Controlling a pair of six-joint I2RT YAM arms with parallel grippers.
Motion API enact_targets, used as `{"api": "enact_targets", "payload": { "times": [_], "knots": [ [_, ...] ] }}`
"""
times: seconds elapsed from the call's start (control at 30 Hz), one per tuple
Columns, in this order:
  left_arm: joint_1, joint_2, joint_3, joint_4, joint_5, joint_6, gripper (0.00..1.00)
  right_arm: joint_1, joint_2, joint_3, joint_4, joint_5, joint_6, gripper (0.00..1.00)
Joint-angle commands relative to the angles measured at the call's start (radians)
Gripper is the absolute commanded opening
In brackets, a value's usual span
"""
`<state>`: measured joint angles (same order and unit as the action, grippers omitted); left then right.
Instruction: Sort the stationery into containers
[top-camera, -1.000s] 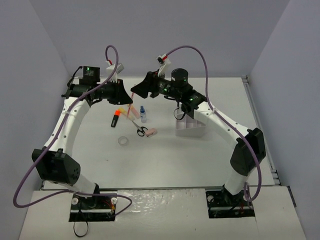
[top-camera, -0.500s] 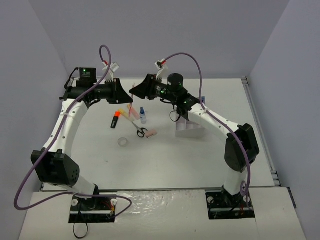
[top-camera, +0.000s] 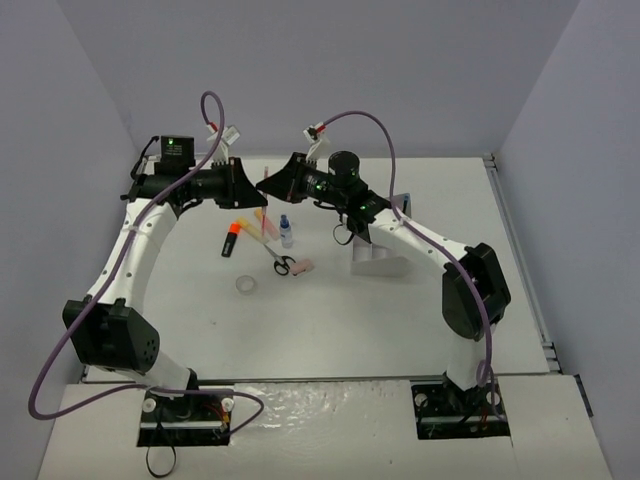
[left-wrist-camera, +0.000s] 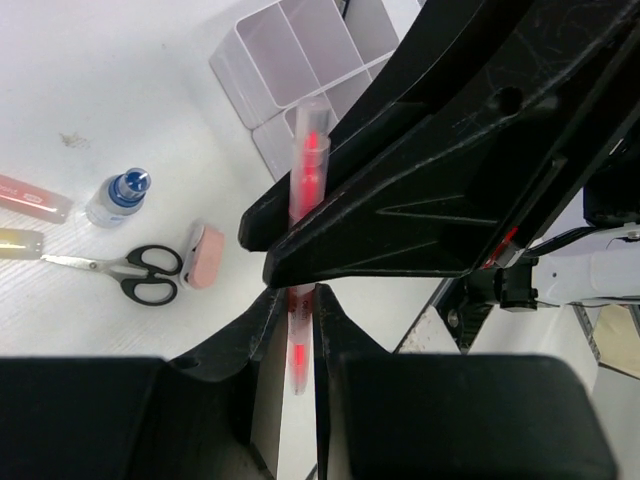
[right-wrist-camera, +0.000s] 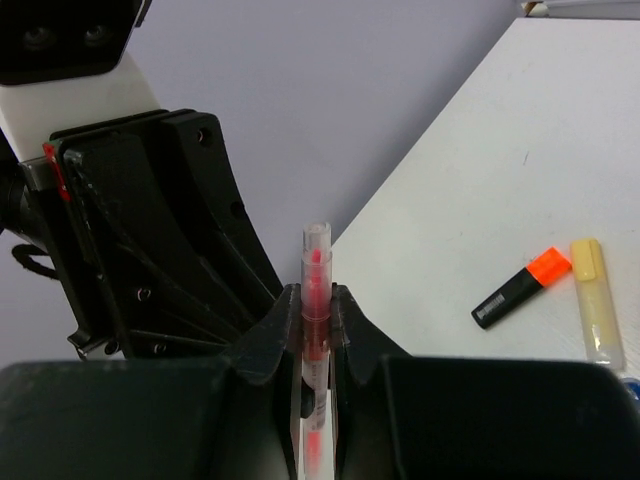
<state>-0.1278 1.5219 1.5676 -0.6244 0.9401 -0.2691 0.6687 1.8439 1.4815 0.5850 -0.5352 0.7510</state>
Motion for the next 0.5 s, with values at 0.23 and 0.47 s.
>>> {"api": "enact_targets", "payload": {
  "times": [0.23, 0.47],
  "knots": [
    [0.003, -0.042, 0.016, -0.03, -0.078, 0.101, 0.57, -0.064, -0.093, 0.02, 0.063, 0.015, -0.077, 0.0],
    [0.011, -0.01, 0.021, -0.068, -0.122, 0.114, 0.97, -0.18, -0.19, -0.021, -0.033, 0.082, -0.215, 0.0]
  ]
}}
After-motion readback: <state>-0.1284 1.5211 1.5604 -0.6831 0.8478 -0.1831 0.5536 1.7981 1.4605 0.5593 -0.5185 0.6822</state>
